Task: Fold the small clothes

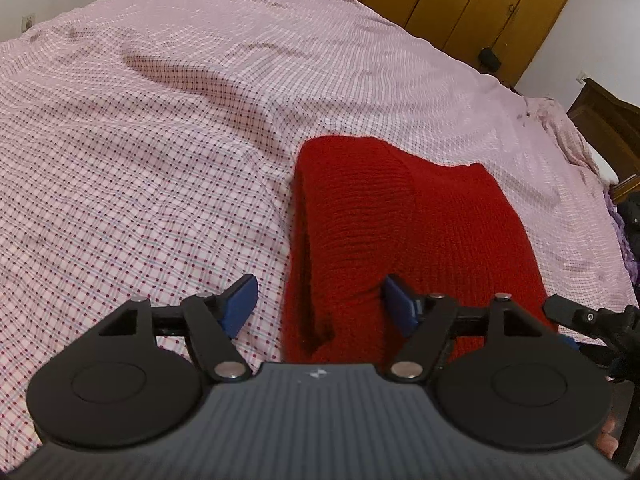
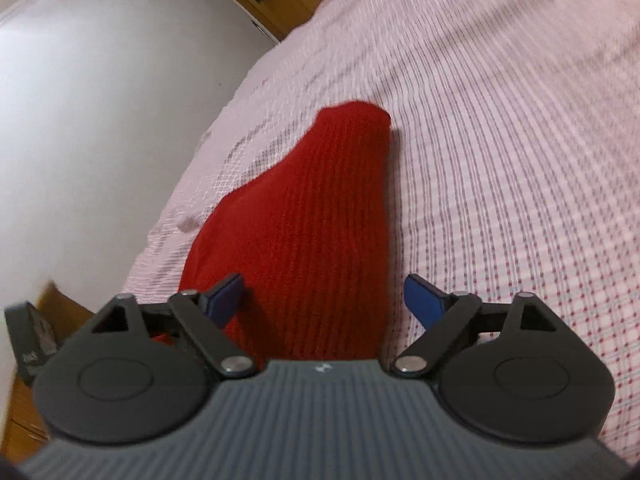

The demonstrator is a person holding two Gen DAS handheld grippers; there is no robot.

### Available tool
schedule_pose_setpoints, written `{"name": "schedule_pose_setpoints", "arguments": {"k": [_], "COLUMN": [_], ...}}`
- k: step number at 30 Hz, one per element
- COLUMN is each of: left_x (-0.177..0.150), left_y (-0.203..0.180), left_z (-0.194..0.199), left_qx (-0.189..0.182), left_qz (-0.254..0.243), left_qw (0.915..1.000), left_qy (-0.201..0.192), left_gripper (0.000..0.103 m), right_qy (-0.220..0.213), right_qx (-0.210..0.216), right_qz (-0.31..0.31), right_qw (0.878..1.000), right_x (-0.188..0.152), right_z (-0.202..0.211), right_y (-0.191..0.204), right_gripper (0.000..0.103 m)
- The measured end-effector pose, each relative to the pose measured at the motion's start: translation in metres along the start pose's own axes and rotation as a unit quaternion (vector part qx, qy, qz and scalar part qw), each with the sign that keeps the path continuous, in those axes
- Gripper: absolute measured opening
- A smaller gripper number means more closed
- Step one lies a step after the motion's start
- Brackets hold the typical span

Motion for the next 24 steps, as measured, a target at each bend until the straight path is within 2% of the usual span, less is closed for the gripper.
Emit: {"name": "schedule_pose_setpoints", "arguments": {"k": [8, 14, 20, 24], "left_x": [0.0, -0.001, -0.002, -0.003], "left_y": [0.0, 0.002, 0.006, 0.007], "left_z": [-0.002, -0.004, -0.006, -0.007], "left_qx": [0.001, 0.012, 0.013, 0.015], "left_qz": [-0.01, -0.027, -0.029, -0.03], "left_qw": [1.0, 0.9996, 0.9995, 0.9994], "left_qy": [0.0, 0.002, 0.002, 0.001], "left_gripper": [0.077, 0.081, 0.082, 0.082], "right_qy": [0.033, 0.044, 0.07, 0.065], "right_qx": [0.032, 0.045, 0.082, 0.093], "right_qz": [-0.025, -0.019, -0.033, -0.026], "right_qw": [0.999, 0.998, 0.994, 0.993], "right_x": [-0.005, -0.003, -0.011, -0.015], "right_z": [-0.009, -0.004, -0.029, -0.042], "right_y": [-0.007, -0.01, -0.007, 0.003], "right_gripper": [0.093, 0.093, 0.097, 0.095]}}
Point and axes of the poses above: each gripper's, at about its wrist camera, not at the fingertips, and z roughly against the way its jaws point, y to its left, x to its top, the point moved 6 cm from there along -z, roughly the way its jaws point, and after that the axes turned 6 degrees about -y, right-handed, at the moved point
